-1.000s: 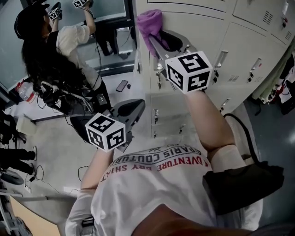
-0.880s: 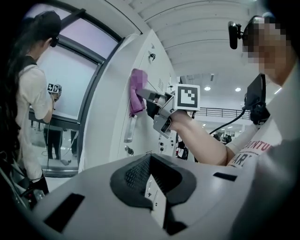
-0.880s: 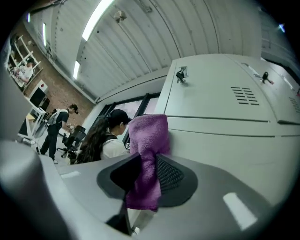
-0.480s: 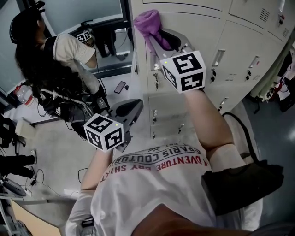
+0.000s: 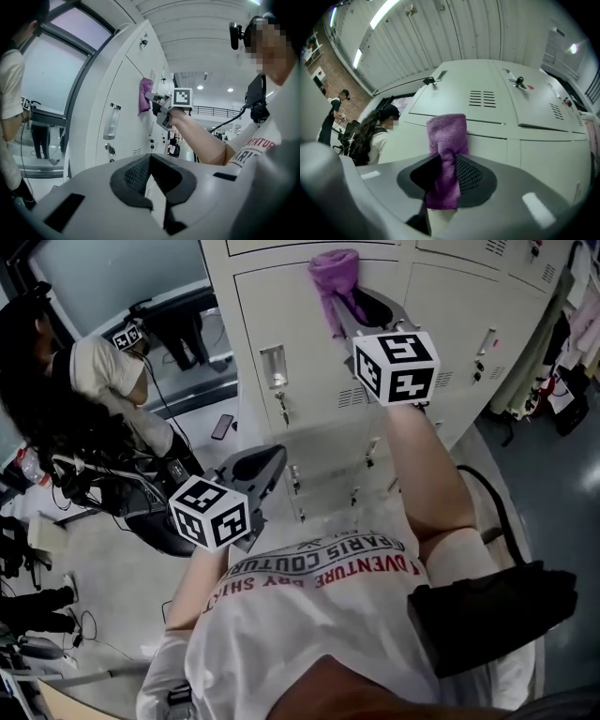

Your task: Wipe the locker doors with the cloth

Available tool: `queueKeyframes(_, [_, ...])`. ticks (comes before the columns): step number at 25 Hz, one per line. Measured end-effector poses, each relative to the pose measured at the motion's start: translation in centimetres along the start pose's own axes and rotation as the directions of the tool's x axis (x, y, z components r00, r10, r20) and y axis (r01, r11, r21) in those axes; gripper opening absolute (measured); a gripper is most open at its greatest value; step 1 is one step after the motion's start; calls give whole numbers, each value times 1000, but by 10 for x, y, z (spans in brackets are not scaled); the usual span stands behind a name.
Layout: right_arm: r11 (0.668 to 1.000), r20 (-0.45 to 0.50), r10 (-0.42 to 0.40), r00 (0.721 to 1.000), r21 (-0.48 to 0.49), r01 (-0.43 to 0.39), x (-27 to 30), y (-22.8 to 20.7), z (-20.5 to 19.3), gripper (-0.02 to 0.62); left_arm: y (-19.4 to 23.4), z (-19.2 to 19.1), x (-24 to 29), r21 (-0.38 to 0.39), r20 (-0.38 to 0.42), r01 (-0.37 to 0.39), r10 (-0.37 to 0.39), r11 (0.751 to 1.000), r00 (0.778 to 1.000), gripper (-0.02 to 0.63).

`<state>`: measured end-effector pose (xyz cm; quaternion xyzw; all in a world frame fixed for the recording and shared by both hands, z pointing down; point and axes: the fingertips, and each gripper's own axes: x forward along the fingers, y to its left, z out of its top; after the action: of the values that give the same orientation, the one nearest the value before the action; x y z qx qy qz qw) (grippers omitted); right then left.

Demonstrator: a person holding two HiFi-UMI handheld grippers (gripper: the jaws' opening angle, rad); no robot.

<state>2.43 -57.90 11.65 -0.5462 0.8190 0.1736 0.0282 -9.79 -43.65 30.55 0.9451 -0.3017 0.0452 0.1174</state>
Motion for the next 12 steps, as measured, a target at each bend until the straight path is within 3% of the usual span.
queueKeyframes(7, [988,-39,-125,991,88,128,-20,-80,-28,92,-13,-7,31,-5,-35,34,-34,999,999,2])
queueKeyframes(12, [985,-39,-142,989,96,145,-28,-82,-28,92,-15,-14,25,-19,-45,32,-33,999,998,2])
